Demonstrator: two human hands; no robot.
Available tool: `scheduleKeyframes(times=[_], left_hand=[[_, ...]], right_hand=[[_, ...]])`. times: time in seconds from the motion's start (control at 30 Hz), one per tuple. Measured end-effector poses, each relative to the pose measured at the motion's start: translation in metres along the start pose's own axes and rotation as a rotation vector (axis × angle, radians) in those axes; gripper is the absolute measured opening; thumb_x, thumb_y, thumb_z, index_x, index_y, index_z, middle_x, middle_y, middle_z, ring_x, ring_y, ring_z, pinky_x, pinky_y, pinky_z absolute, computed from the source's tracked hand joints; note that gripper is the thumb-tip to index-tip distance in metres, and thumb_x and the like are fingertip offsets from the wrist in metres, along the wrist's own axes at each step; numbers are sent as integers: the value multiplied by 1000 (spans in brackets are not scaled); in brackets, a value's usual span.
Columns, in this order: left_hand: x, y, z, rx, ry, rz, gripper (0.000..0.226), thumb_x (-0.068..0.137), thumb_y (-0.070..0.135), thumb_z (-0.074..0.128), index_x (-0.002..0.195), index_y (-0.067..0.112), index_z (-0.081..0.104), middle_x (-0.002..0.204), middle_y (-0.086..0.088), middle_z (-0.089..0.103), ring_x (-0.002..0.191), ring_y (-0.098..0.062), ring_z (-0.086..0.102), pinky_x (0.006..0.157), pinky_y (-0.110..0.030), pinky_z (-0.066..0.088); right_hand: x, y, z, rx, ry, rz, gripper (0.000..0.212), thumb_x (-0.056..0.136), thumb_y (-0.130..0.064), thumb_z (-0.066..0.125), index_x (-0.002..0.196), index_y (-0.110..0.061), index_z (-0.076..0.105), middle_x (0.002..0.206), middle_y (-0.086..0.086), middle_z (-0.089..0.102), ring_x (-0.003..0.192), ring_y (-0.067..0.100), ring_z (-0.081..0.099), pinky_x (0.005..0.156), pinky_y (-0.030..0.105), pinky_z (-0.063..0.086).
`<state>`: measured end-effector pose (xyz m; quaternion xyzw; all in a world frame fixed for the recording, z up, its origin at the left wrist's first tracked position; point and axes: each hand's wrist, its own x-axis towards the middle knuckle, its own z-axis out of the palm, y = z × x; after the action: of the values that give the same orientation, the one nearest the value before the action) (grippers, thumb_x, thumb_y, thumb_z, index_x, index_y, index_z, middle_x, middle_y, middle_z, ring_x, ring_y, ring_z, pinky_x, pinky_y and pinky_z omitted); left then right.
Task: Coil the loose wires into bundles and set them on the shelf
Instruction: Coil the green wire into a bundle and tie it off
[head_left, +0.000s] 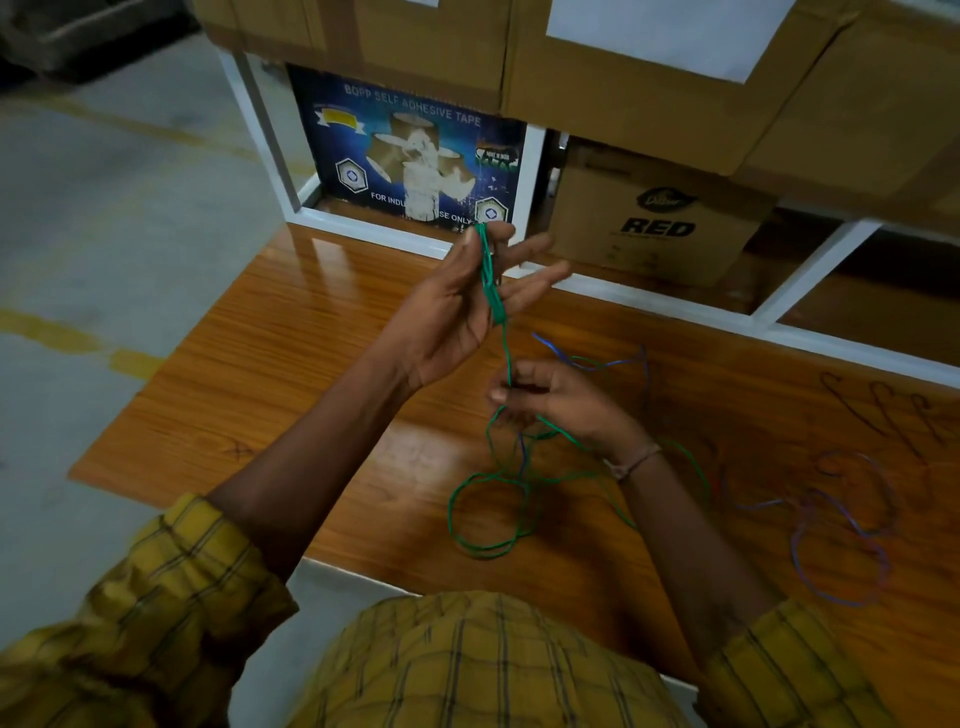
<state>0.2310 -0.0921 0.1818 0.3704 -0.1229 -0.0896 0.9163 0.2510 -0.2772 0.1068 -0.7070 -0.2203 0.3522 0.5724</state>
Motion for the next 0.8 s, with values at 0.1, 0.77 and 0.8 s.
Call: scheduleKeyframes(times=[0.1,0.77,0.8], left_hand=[[8,-6,-3,364,141,52,29,117,33,27,122,17,50,160,-25,42,138,-43,58,118,-49,46],[-14,15,-35,1410,-69,-368,29,116,28,38,99,16,59,68,-10,55,55,-11,46,56,-21,42],[-15,14,-35,1391,-107,-420,31,116,28,38,98,18,61,65,-9,54,54,-11,45,56,-23,42]], right_hand=[[-8,-8,2,-45,-57,19,18,92,-3,72,106,-8,63,86,3,71,69,16,69,57,21,50],[16,-11,-56,-418,463,-300,11,93,-23,74,89,-14,80,87,8,67,85,26,64,77,38,47],[19,-11,-58,-502,486,-342,10,90,-21,77,86,-12,79,83,4,62,83,26,60,76,39,45]])
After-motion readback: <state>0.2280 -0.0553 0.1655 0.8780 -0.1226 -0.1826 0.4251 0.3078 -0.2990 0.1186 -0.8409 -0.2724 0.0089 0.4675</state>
